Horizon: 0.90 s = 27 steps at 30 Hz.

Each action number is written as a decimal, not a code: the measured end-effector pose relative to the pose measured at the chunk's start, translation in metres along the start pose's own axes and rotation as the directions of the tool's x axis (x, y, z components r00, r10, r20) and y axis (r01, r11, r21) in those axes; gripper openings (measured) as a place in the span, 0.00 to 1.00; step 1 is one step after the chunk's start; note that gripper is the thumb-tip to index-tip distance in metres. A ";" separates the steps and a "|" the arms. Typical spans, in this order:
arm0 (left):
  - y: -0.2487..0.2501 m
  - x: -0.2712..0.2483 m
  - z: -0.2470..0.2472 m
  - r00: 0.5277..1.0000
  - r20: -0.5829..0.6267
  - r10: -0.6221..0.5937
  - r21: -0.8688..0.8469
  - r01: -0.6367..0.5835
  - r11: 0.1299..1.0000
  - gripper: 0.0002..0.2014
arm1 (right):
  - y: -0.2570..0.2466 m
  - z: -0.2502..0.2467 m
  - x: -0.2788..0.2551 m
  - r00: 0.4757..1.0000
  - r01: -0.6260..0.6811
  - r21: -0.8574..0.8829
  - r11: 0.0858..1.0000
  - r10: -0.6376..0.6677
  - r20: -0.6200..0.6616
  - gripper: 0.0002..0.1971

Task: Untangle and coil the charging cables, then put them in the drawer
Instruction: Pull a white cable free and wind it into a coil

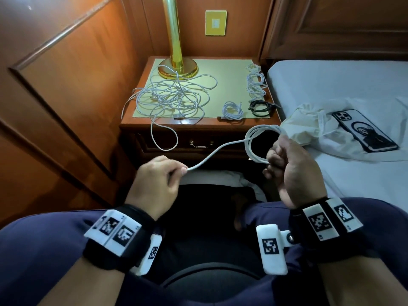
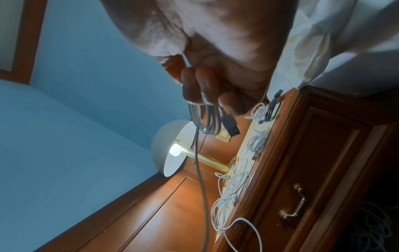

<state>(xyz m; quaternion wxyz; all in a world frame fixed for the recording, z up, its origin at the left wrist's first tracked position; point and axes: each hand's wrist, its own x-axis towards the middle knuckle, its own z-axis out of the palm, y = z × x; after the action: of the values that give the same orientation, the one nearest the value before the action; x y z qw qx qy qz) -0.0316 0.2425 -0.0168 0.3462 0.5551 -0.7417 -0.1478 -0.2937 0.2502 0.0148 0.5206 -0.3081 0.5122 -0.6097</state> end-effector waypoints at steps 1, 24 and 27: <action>0.003 -0.004 0.006 0.999 0.037 0.036 0.019 -0.036 0.999 0.05 | 0.001 0.001 0.000 0.999 -0.008 0.011 1.000 0.008 0.036 0.19; 0.030 -0.005 0.006 0.980 -0.109 0.164 -0.176 -0.181 0.968 0.05 | 0.020 0.012 -0.023 0.771 0.115 -0.463 0.879 0.215 0.600 0.24; 0.029 -0.003 0.005 0.978 -0.125 0.168 -0.133 -0.184 0.974 0.06 | 0.013 0.012 -0.023 0.779 0.085 -0.393 0.916 0.185 0.599 0.21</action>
<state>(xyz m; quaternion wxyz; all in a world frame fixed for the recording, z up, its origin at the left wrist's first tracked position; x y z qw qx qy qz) -0.0556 0.2546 -0.0044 0.4386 0.4682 -0.7545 -0.1380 -0.2722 0.2694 0.0098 0.6028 -0.5780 0.4316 -0.3409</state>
